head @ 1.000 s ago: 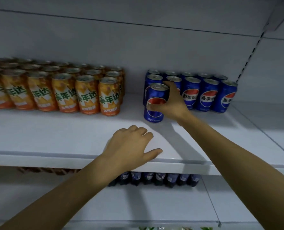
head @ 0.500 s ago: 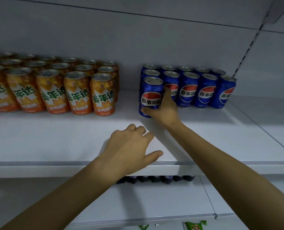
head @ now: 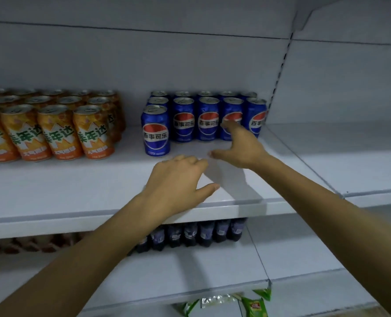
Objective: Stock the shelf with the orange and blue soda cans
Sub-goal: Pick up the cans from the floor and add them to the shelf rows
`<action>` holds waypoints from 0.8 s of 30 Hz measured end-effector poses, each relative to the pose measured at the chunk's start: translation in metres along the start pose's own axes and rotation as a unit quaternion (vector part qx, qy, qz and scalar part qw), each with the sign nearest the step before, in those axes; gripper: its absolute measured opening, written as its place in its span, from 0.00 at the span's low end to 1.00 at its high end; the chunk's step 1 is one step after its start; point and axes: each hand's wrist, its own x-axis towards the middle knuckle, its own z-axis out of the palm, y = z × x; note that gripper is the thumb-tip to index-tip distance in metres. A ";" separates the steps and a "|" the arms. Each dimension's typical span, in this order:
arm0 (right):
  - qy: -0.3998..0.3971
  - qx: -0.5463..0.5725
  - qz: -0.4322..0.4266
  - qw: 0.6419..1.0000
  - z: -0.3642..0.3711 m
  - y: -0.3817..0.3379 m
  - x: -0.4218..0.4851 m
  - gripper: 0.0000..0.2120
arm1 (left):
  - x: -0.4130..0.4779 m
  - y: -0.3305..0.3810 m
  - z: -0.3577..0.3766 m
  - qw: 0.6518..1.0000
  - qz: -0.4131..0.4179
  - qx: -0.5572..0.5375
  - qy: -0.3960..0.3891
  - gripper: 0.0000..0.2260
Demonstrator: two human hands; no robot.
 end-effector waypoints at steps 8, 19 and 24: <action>-0.024 -0.200 0.143 0.969 -0.142 0.151 -0.113 0.38 | 0.068 0.202 0.017 0.986 0.156 -0.052 0.008 0.21; -0.016 -0.224 0.308 0.925 -0.251 0.317 -0.286 0.37 | 0.097 0.441 0.120 0.951 0.276 -0.063 -0.120 0.24; -0.040 -0.177 0.350 0.919 -0.235 0.376 -0.334 0.36 | 0.082 0.478 0.188 0.935 0.270 -0.053 -0.224 0.24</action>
